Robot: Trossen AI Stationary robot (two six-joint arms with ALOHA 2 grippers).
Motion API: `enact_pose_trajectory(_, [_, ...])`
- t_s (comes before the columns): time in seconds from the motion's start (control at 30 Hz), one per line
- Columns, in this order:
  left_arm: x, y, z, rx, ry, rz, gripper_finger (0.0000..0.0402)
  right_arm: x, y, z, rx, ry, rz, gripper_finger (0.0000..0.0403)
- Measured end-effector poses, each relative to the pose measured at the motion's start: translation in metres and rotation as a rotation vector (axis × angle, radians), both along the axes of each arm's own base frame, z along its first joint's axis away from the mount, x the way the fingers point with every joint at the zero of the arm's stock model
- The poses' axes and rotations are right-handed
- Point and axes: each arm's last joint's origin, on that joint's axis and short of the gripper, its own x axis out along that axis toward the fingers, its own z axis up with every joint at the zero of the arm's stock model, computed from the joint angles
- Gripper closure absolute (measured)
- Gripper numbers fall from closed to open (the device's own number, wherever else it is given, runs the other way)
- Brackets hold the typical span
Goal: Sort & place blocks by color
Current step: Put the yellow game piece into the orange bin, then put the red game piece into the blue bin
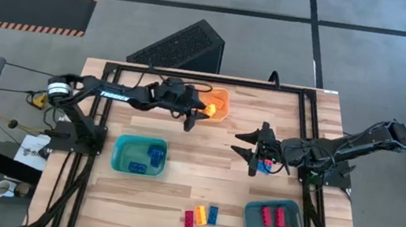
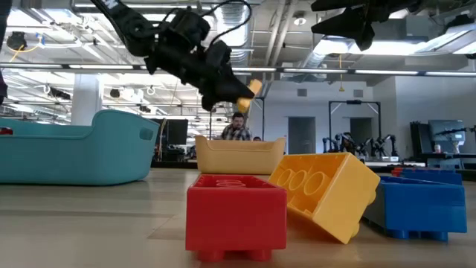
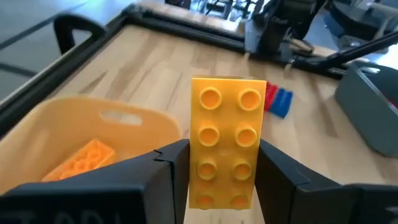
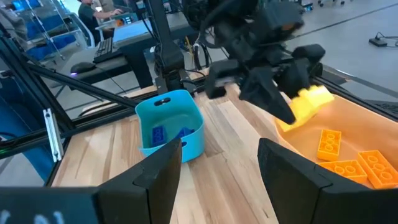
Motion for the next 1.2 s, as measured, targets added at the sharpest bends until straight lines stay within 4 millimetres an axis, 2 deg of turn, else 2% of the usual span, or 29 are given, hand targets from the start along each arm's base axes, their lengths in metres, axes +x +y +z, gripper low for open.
enact_pose_trajectory(0.13, [0.005, 0.011, -0.007, -0.006, 0.015, 0.037, 0.0275, 0.000, 0.000, 0.000, 0.000, 0.000, 0.000, 0.0168])
enact_pose_trajectory(0.27, [0.005, 0.015, -0.004, 0.008, 0.009, 0.079, 0.0246, 0.000, 0.000, 0.000, 0.000, 0.000, 0.000, 0.0168])
enact_pose_trajectory(0.53, [0.006, 0.018, 0.001, 0.028, 0.084, 0.123, 0.0153, 0.000, 0.000, 0.000, 0.000, 0.000, 0.000, 0.0168])
enact_pose_trajectory(0.6, [0.003, 0.017, 0.009, 0.035, 0.136, 0.114, 0.0136, 0.000, 0.000, 0.000, 0.000, 0.000, 0.000, 0.0168])
enact_pose_trajectory(0.7, [-0.003, 0.015, 0.033, 0.061, 0.118, 0.110, 0.0127, 0.000, 0.000, -0.001, -0.003, 0.010, 0.000, 0.0168])
enact_pose_trajectory(0.8, [-0.015, 0.003, 0.061, 0.100, 0.045, 0.095, 0.0135, 0.000, 0.000, -0.002, -0.005, 0.018, 0.000, 0.0168])
enact_pose_trajectory(0.93, [-0.038, -0.025, 0.099, 0.189, -0.089, 0.072, 0.0160, 0.000, 0.000, -0.002, -0.003, 0.020, -0.001, 0.0168])
enact_pose_trajectory(1.03, [-0.058, -0.047, 0.108, 0.207, -0.148, 0.076, 0.0181, -0.001, 0.000, -0.002, 0.002, 0.019, -0.002, 0.0168])
enact_pose_trajectory(1.2, [-0.084, -0.086, 0.108, 0.161, -0.301, -0.006, 0.0207, 0.000, -0.001, -0.002, 0.005, 0.014, -0.007, 0.0168])
